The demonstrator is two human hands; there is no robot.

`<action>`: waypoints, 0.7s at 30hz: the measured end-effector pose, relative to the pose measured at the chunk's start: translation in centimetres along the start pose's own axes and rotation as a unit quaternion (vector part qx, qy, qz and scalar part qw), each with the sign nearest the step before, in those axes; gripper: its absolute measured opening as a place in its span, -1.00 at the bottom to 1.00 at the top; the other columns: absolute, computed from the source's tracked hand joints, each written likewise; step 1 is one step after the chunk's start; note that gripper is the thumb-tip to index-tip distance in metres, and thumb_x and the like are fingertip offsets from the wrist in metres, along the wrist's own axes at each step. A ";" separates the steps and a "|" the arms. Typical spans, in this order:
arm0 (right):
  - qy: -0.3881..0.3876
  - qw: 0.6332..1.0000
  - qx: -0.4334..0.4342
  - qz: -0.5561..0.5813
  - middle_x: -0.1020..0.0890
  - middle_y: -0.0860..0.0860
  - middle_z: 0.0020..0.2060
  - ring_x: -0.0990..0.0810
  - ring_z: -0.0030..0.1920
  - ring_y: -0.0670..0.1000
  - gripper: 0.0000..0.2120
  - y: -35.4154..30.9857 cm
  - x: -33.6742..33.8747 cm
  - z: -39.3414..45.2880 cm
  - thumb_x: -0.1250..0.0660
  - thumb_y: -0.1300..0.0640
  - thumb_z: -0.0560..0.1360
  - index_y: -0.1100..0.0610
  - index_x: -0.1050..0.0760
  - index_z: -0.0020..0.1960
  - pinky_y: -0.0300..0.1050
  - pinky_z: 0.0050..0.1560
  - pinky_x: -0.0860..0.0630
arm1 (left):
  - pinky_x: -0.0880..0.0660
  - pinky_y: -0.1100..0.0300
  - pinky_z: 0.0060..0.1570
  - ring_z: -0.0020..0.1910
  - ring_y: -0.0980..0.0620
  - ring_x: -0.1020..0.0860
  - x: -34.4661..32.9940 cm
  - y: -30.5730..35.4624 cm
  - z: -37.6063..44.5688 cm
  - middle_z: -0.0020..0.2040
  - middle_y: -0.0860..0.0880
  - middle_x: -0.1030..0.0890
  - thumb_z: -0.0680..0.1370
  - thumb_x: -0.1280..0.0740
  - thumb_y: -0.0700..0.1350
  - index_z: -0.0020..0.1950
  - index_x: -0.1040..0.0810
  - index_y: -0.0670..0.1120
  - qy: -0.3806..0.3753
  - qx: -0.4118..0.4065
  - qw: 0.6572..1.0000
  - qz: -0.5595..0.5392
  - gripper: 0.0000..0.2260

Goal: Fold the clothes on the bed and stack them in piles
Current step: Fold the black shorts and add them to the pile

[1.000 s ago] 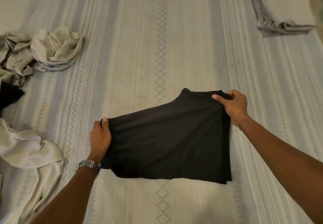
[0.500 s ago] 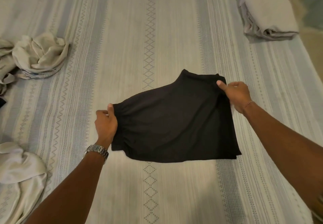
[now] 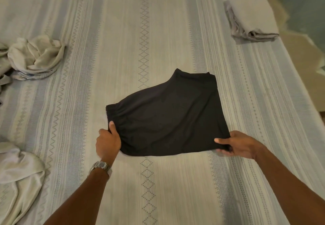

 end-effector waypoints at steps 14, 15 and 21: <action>0.175 0.981 0.046 -0.063 -0.73 0.21 -0.21 -0.66 -0.34 0.04 -0.69 2.8 3.7 -2.2 -0.62 0.26 0.35 0.35 -0.64 0.03 -0.23 -0.36 -0.62 | -0.42 -0.06 -0.15 -0.16 -0.18 -0.51 0.9 -1.6 0.3 -0.04 -0.26 -0.60 0.65 -0.01 0.29 0.11 -0.42 -0.22 0.019 -0.032 0.997 0.064 -0.44; 0.198 0.973 0.050 -0.112 -0.73 0.17 -0.24 -0.68 -0.32 0.05 -0.68 2.6 3.9 -2.3 -0.65 0.18 0.34 0.32 -0.65 -0.02 -0.19 -0.35 -0.61 | -0.43 -0.06 -0.15 -0.16 -0.18 -0.51 1.0 -1.7 0.3 -0.05 -0.25 -0.60 0.65 -0.01 0.28 0.11 -0.41 -0.21 0.023 -0.032 0.996 0.076 -0.45; 0.314 0.868 0.071 -0.378 -0.56 0.08 0.03 -0.56 0.02 0.10 -0.23 -1.7 4.1 -4.6 -0.67 -0.21 0.22 0.15 -0.42 0.21 0.00 -0.02 -0.50 | -0.44 -0.22 0.13 0.18 -0.31 -0.45 2.7 2.3 -1.4 0.17 -0.31 -0.52 0.63 -0.30 0.02 0.25 -0.44 -0.27 0.124 -0.149 0.974 0.116 -0.62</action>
Point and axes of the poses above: each hand's wrist, its own z-axis towards the middle knuckle, its own x-axis out of the back of the hand, y = z × x, the point moved 9 cm from there along z, towards the middle knuckle
